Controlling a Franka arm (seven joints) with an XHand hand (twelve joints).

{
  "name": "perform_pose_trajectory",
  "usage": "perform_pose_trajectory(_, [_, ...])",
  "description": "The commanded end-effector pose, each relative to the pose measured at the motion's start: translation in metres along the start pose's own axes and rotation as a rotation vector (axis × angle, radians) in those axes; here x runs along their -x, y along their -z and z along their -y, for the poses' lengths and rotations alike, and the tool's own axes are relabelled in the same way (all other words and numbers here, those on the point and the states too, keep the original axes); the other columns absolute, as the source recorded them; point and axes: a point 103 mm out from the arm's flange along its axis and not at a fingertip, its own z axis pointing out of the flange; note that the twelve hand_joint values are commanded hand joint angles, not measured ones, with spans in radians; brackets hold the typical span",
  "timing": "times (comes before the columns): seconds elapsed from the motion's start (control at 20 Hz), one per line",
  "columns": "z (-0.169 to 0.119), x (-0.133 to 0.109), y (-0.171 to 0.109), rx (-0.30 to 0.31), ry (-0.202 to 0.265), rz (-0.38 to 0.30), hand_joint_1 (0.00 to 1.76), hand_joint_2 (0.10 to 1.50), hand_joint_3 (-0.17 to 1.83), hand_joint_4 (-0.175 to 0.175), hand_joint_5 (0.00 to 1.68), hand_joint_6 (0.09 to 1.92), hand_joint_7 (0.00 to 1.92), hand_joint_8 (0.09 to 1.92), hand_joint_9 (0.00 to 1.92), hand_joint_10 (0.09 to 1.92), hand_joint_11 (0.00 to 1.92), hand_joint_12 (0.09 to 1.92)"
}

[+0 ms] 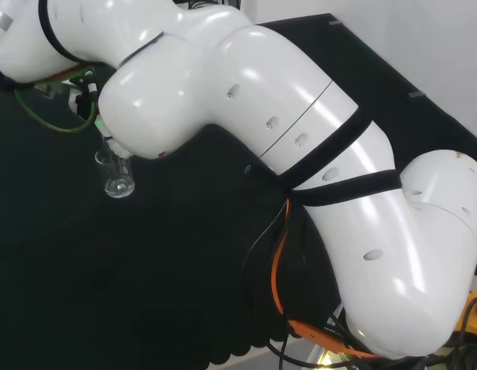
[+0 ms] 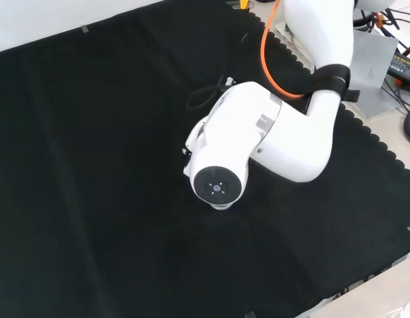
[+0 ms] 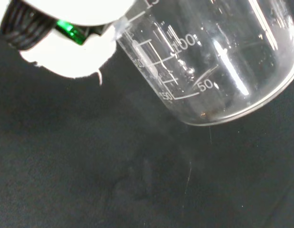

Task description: Pour the water from the handheld beaker into the one on the table.

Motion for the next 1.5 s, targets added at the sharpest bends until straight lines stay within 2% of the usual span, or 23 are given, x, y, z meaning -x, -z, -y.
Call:
perform_pose_trajectory(0.05, [0.0022, -0.0039, 0.0015, -0.024, 0.001, 0.019, 1.12, 0.63, 0.73, 0.175, 1.26, 0.74, 1.66, 0.09, 1.57, 0.09, 1.11, 0.9])
perform_pose_trajectory(0.7, [0.0036, -0.0085, 0.0041, -0.061, -0.002, 0.034, 1.12, 0.63, 0.73, 0.175, 1.26, 0.74, 1.66, 0.09, 1.57, 0.09, 1.11, 0.9])
perform_pose_trajectory(1.5, [0.0045, -0.0071, 0.003, -0.055, 0.001, 0.027, 1.12, 0.63, 0.73, 0.175, 1.26, 0.74, 1.66, 0.09, 1.57, 0.09, 1.11, 0.9])
